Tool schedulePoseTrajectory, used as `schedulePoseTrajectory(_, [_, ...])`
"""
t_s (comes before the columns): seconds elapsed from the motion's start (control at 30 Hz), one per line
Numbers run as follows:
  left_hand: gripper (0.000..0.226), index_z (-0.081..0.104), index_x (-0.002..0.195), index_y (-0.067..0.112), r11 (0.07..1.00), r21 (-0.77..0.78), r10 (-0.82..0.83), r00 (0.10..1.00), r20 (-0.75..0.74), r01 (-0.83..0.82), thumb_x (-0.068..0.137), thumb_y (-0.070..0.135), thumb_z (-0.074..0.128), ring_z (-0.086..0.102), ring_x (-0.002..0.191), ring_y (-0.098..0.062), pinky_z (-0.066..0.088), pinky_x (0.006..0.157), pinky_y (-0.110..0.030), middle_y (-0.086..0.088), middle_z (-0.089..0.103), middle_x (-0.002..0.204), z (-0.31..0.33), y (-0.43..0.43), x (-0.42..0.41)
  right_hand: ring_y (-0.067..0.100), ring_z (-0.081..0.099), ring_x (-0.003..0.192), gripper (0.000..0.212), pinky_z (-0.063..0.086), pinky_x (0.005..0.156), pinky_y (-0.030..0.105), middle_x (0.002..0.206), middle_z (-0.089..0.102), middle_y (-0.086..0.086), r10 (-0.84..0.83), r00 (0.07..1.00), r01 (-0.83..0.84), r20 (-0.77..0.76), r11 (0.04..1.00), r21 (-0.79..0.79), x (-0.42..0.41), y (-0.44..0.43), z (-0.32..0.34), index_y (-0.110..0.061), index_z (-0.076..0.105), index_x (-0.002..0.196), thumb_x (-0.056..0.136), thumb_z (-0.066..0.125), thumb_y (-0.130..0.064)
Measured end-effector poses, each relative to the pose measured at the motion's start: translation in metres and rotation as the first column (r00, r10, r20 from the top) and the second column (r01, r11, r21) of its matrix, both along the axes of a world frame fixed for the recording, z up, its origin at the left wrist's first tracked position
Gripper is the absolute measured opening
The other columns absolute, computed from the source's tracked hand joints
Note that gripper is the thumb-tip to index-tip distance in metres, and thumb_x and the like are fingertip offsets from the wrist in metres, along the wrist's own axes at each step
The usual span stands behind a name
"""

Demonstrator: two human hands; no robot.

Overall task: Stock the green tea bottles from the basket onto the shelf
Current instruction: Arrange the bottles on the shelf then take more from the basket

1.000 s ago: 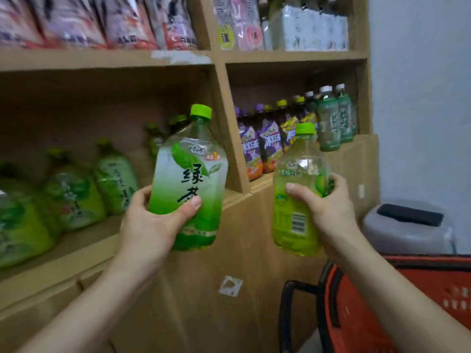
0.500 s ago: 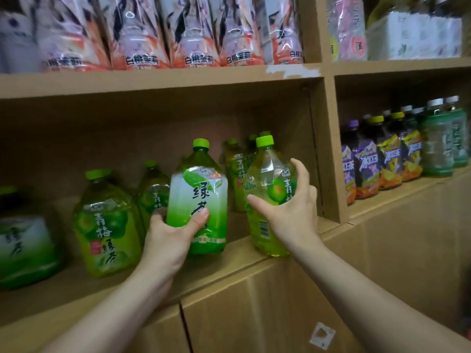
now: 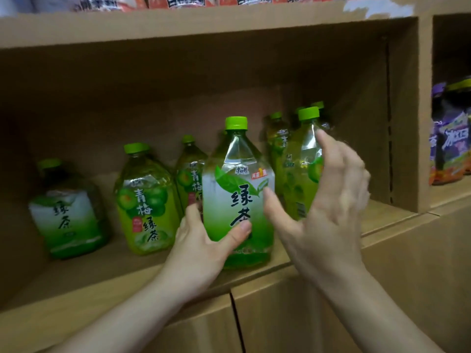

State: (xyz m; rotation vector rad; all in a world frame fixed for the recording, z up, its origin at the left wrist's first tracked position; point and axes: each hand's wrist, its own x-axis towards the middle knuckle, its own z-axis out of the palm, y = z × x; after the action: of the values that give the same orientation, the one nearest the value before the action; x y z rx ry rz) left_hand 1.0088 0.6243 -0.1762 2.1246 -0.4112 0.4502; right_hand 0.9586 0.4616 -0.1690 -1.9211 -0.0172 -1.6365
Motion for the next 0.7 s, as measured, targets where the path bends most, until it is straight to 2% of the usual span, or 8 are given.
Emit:
schedulePoseTrajectory(0.07, [0.082, 0.039, 0.118, 0.025, 0.999, 0.045, 0.008, 1.000, 0.006, -0.008, 0.057, 0.077, 0.063, 0.051, 0.116, -0.017, 0.043, 0.098, -0.037, 0.002, 0.054, 0.121, -0.003, 0.005, -0.002, 0.014, 0.043, 0.123, 0.096, 0.039, 0.098, 0.031, 0.140, 0.036, -0.002, 0.276, 0.946, -0.270, -0.169, 0.961, 0.056, -0.002, 0.019, 0.000, -0.032, 0.010, 0.149, 0.074, 0.062, -0.061])
schedulePoseTrajectory(0.13, [0.079, 0.040, 0.123, 0.021, 0.995, 0.098, 0.005, 1.000, -0.004, -0.005, 0.064, 0.064, 0.069, 0.050, 0.117, -0.015, 0.042, 0.096, -0.032, 0.003, 0.053, 0.125, 0.001, 0.009, -0.005, 0.012, 0.046, 0.126, 0.106, 0.043, 0.102, 0.036, 0.143, 0.038, -0.009, 0.436, 0.827, -0.415, -0.355, 0.899, 0.137, 0.005, 0.032, -0.003, -0.042, -0.001, 0.147, 0.067, 0.064, -0.067])
schedulePoseTrajectory(0.27, [0.082, 0.046, 0.123, 0.033, 0.992, 0.075, -0.094, 0.991, -0.095, 0.101, 0.049, 0.056, 0.076, 0.059, 0.106, -0.006, 0.048, 0.094, -0.033, 0.016, 0.062, 0.117, 0.014, 0.030, -0.007, 0.013, 0.056, 0.118, 0.108, 0.048, 0.098, 0.042, 0.133, 0.054, -0.013, 0.511, 0.754, -0.476, -0.414, 0.858, 0.192, 0.020, 0.032, -0.003, -0.043, 0.011, 0.143, 0.056, 0.069, -0.070])
schedulePoseTrajectory(0.37, [0.107, 0.030, 0.138, 0.041, 0.988, 0.017, -0.155, 0.985, -0.082, 0.156, 0.044, 0.058, 0.077, 0.062, 0.104, -0.006, 0.051, 0.093, -0.039, 0.016, 0.061, 0.119, 0.025, 0.046, -0.013, 0.011, 0.058, 0.115, 0.107, 0.048, 0.097, 0.041, 0.127, 0.058, -0.015, 0.486, 0.755, -0.457, -0.440, 0.872, 0.177, 0.020, 0.032, 0.002, -0.040, 0.020, 0.141, 0.053, 0.073, -0.071])
schedulePoseTrajectory(0.43, [0.111, 0.015, 0.142, 0.045, 0.981, 0.150, -0.130, 0.991, 0.042, 0.122, 0.051, 0.054, 0.078, 0.055, 0.113, -0.002, 0.045, 0.100, -0.032, 0.018, 0.052, 0.129, 0.038, 0.056, -0.020, 0.012, 0.058, 0.116, 0.109, 0.048, 0.098, 0.041, 0.127, 0.058, -0.015, 0.492, 0.743, -0.469, -0.453, 0.866, 0.173, 0.019, 0.039, 0.007, -0.040, 0.022, 0.140, 0.050, 0.072, -0.075])
schedulePoseTrajectory(0.5, [0.115, 0.005, 0.145, 0.043, 0.955, 0.284, -0.134, 0.979, 0.151, 0.087, 0.059, 0.047, 0.080, 0.036, 0.127, 0.003, 0.029, 0.107, -0.022, 0.017, 0.036, 0.140, 0.055, 0.072, -0.027, 0.014, 0.057, 0.118, 0.109, 0.046, 0.101, 0.042, 0.128, 0.059, -0.014, 0.522, 0.719, -0.504, -0.460, 0.846, 0.173, 0.018, 0.054, 0.012, -0.042, 0.023, 0.140, 0.048, 0.070, -0.078])
schedulePoseTrajectory(0.63, [0.131, -0.002, 0.144, 0.046, 0.900, 0.433, -0.135, 0.978, 0.162, 0.053, 0.044, 0.058, 0.081, 0.023, 0.141, -0.006, 0.024, 0.116, -0.035, 0.004, 0.021, 0.154, 0.082, 0.119, -0.026, 0.016, 0.054, 0.121, 0.107, 0.044, 0.101, 0.039, 0.132, 0.057, -0.011, 0.537, 0.676, -0.556, -0.506, 0.821, 0.129, 0.022, 0.099, 0.015, -0.034, 0.019, 0.145, 0.059, 0.072, -0.071])
schedulePoseTrajectory(0.7, [0.139, -0.008, 0.143, 0.047, 0.847, 0.529, -0.084, 0.969, 0.234, -0.054, 0.038, 0.062, 0.081, 0.018, 0.142, -0.011, 0.025, 0.116, -0.037, 0.002, 0.012, 0.155, 0.092, 0.142, -0.030, 0.017, 0.056, 0.117, 0.098, 0.047, 0.096, 0.040, 0.126, 0.060, -0.012, 0.551, 0.658, -0.590, -0.512, 0.801, 0.104, 0.025, 0.124, 0.016, -0.032, 0.024, 0.141, 0.063, 0.070, -0.069])
